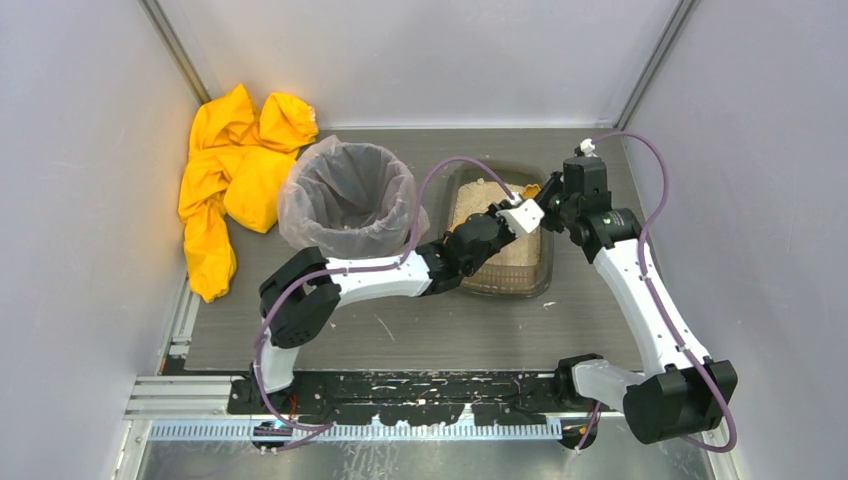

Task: Clean the litter box

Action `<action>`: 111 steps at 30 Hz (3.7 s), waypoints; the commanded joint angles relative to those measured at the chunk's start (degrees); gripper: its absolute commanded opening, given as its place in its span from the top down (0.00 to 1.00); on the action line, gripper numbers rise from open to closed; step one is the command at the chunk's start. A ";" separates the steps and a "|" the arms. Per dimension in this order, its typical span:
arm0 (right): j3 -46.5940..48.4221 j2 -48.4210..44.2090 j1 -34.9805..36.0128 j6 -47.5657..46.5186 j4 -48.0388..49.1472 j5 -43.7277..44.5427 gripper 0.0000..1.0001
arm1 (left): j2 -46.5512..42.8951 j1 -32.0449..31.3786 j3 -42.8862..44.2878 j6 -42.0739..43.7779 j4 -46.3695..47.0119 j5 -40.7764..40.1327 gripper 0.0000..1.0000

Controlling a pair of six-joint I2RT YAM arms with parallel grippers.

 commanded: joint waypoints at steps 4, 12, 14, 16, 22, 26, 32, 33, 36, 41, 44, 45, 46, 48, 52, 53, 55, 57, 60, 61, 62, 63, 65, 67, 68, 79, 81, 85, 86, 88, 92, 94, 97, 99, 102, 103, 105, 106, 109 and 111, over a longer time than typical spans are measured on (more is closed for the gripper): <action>-0.44 -1.04 0.20 -0.37 3.12 1.30 0.99 | -4.54 0.20 -0.64 -1.74 5.19 -1.97 1.00; -1.43 -0.67 0.21 0.70 5.27 0.77 0.78 | -5.05 0.23 -1.59 -0.61 4.52 -2.35 1.00; -1.93 -1.71 0.22 1.20 6.28 0.39 0.44 | -4.91 0.22 -1.66 -0.93 4.22 -1.98 1.00; -1.96 -2.79 0.22 1.79 6.36 1.37 0.27 | -5.12 0.23 -2.33 -1.12 5.17 -1.86 1.00; 0.24 -1.71 0.20 2.51 6.45 3.59 0.15 | -6.21 0.26 -4.81 -1.71 7.41 -0.55 1.00; 1.22 1.03 0.21 4.17 8.76 2.57 0.18 | -7.02 0.23 -6.12 -3.06 8.19 0.70 1.00; 0.90 3.53 0.22 6.49 10.66 0.22 0.44 | -7.14 0.30 -6.08 -2.64 7.59 0.92 1.00; 0.72 3.46 0.22 6.68 10.78 0.09 0.53 | -7.12 0.24 -6.08 -2.45 7.52 0.84 1.00; 0.79 3.20 0.20 7.00 10.30 -0.37 0.74 | -6.52 0.27 -5.26 -2.20 6.94 0.24 1.00; 0.86 1.79 0.25 6.43 8.79 0.03 0.99 | -4.69 0.29 -3.62 -2.24 6.53 -0.57 1.00; 0.48 1.46 0.33 5.67 8.15 0.86 0.99 | -4.29 0.29 -3.13 -2.86 6.49 -0.85 1.00; 0.28 1.52 0.31 5.43 8.10 1.02 0.99 | -4.37 0.30 -3.02 -3.03 6.53 -0.98 1.00; 0.20 1.60 0.24 5.43 8.19 1.15 0.99 | -4.44 0.23 -3.01 -3.01 6.53 -1.21 1.00; 0.15 1.94 0.28 5.28 8.89 1.30 0.99 | -4.63 0.19 -2.52 -2.91 5.38 -1.89 0.86; 0.52 3.24 0.30 5.01 10.57 1.52 0.99 | -6.38 0.08 -3.45 -2.37 3.50 -2.78 0.21; 0.84 3.76 0.31 5.03 10.76 1.52 0.99 | -7.12 0.09 -4.16 -2.40 3.77 -3.10 0.16; 1.22 4.68 0.27 4.69 11.22 1.22 0.99 | -8.56 0.08 -5.10 -2.29 3.26 -3.96 0.10; 1.73 5.43 0.24 4.23 11.72 1.29 0.99 | -10.28 0.11 -5.13 -2.85 0.55 -4.57 0.07; 2.79 5.77 0.22 1.90 12.25 2.57 0.99 | -14.80 0.10 -5.22 -4.72 -4.88 -3.62 0.02; 3.15 5.86 0.05 1.03 12.09 4.02 0.99 | -16.41 0.16 -5.09 -5.21 -6.78 -2.55 0.02; 3.56 5.94 -0.33 0.38 12.12 4.52 0.99 | -17.78 0.20 -4.61 -5.80 -9.28 -1.13 0.02; 3.84 5.98 -0.97 -0.08 12.23 4.48 0.99 | -19.29 0.34 -3.87 -6.58 -11.93 0.06 0.01; 3.89 5.73 -2.58 -1.06 13.24 2.93 0.99 | -21.93 0.82 -1.73 -7.96 -17.63 3.69 0.00; 3.88 5.18 -4.43 -1.87 14.35 -0.65 0.99 | -24.00 1.34 0.78 -9.61 -22.44 6.11 0.00; 3.85 4.81 -5.30 -2.02 15.08 -2.07 0.99 | -24.85 1.73 2.06 -10.53 -25.11 7.59 0.00; -2.58 -4.90 -7.95 -8.68 26.96 -12.81 0.99 | -29.56 6.85 7.73 -17.08 -37.82 18.64 0.00; -3.26 -5.62 -9.05 -11.78 27.96 -15.77 0.99 | -29.56 10.09 7.93 -20.10 -38.91 24.09 0.01; -2.96 -5.56 -13.61 -13.87 29.23 -27.69 0.99 | -31.13 17.45 5.99 -23.83 -37.13 40.13 0.05; -3.11 -5.56 -14.33 -13.24 30.02 -29.53 0.99 | -31.62 19.04 5.73 -24.12 -37.16 43.82 0.05; -3.48 -5.75 -15.50 -12.53 31.26 -33.80 0.99 | -32.13 21.56 6.24 -24.34 -38.37 50.60 0.05; -4.13 -6.44 -17.27 -10.22 34.84 -41.60 0.99 | -31.75 24.33 7.62 -22.20 -42.77 60.05 0.06; -4.74 -6.73 -17.68 -8.08 38.43 -45.66 0.99 | -31.10 25.08 7.25 -22.11 -42.98 62.84 0.07; -4.94 -6.92 -17.71 -5.94 41.27 -50.22 0.99 | -29.27 25.56 7.99 -22.58 -43.06 64.79 0.08; -4.90 -7.57 -17.71 -5.35 42.24 -52.35 0.99 | -27.80 26.06 9.31 -22.71 -43.25 67.25 0.07; -4.85 -8.30 -17.71 -3.61 44.64 -56.15 0.99 | -25.21 26.85 12.14 -22.88 -44.60 71.27 0.07; -4.90 -8.50 -17.71 -2.92 45.66 -57.52 0.99 | -24.57 27.20 12.94 -22.85 -45.20 72.91 0.07; -5.25 -8.83 -17.71 -0.97 48.29 -59.50 0.99 | -23.91 27.77 13.39 -23.55 -45.19 76.20 0.10; -5.23 -8.93 -17.71 -0.67 48.63 -60.01 0.99 | -24.01 27.99 13.01 -24.02 -44.68 77.62 0.10; -5.94 -9.24 -17.71 1.86 51.94 -60.61 0.99 | -25.32 28.16 10.62 -24.60 -43.11 78.77 0.11; -6.69 -9.35 -17.70 4.10 54.81 -61.08 0.99 | -25.93 28.56 9.52 -24.68 -42.91 81.14 0.11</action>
